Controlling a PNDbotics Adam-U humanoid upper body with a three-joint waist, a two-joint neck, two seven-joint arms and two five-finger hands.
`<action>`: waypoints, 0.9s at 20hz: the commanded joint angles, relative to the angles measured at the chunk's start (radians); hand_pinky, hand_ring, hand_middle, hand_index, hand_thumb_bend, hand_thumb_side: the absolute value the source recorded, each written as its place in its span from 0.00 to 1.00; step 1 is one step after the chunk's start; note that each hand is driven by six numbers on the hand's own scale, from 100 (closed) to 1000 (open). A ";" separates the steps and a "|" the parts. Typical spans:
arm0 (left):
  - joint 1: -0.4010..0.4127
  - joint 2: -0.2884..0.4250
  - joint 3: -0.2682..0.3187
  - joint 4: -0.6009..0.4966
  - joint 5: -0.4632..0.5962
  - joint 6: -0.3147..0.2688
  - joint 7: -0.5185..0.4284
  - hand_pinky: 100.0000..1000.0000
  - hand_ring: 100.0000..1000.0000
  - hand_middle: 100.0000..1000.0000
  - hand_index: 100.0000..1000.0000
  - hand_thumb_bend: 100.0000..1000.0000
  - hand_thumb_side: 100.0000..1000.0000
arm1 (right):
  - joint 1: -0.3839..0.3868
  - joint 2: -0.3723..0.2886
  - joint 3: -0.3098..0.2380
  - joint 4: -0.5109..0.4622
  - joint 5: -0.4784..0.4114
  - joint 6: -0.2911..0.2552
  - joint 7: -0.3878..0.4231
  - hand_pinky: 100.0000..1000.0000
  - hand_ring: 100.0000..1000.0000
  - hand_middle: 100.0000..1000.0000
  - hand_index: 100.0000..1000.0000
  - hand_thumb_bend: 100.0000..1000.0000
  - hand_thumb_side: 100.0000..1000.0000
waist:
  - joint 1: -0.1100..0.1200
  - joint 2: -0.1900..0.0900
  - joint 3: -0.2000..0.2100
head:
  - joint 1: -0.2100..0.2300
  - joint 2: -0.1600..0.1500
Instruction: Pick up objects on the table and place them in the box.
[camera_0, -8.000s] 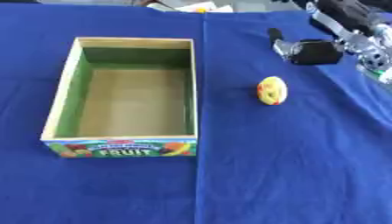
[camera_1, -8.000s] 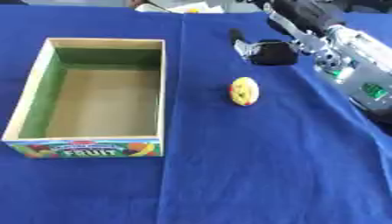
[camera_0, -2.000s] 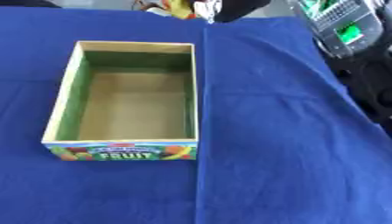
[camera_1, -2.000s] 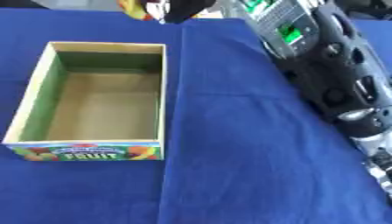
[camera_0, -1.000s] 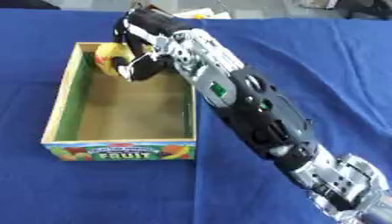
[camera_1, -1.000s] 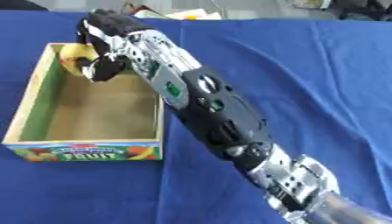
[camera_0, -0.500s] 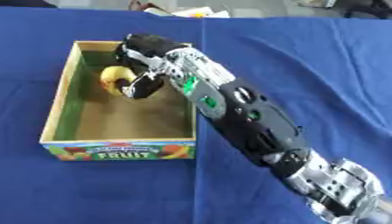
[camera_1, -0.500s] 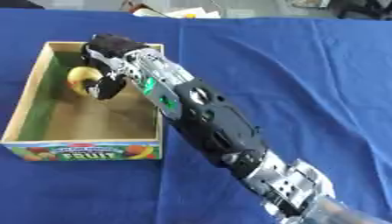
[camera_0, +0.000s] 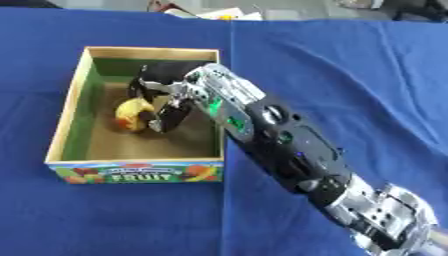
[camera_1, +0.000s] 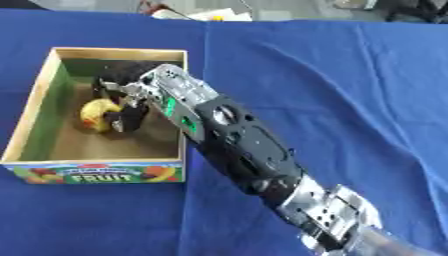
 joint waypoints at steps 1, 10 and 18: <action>-0.009 0.005 -0.001 -0.017 -0.001 0.003 -0.001 0.51 0.81 0.81 0.70 0.00 1.00 | -0.027 -0.010 -0.004 -0.014 0.032 -0.036 0.037 0.79 0.77 0.73 0.90 0.00 0.54 | 0.008 -0.018 0.001 | 0.000 0.003; -0.009 0.005 0.000 -0.017 -0.001 0.004 0.000 0.51 0.81 0.81 0.70 0.00 1.00 | -0.063 -0.070 -0.057 -0.121 -0.018 -0.075 0.058 0.80 0.77 0.75 0.92 0.00 0.72 | 0.008 -0.023 -0.003 | 0.006 0.008; -0.009 0.007 0.009 -0.017 -0.008 0.004 0.011 0.51 0.81 0.81 0.70 0.00 1.00 | -0.042 -0.239 -0.185 -0.436 -0.210 0.033 -0.032 0.78 0.71 0.71 0.92 0.00 0.71 | 0.006 -0.027 -0.016 | 0.038 -0.002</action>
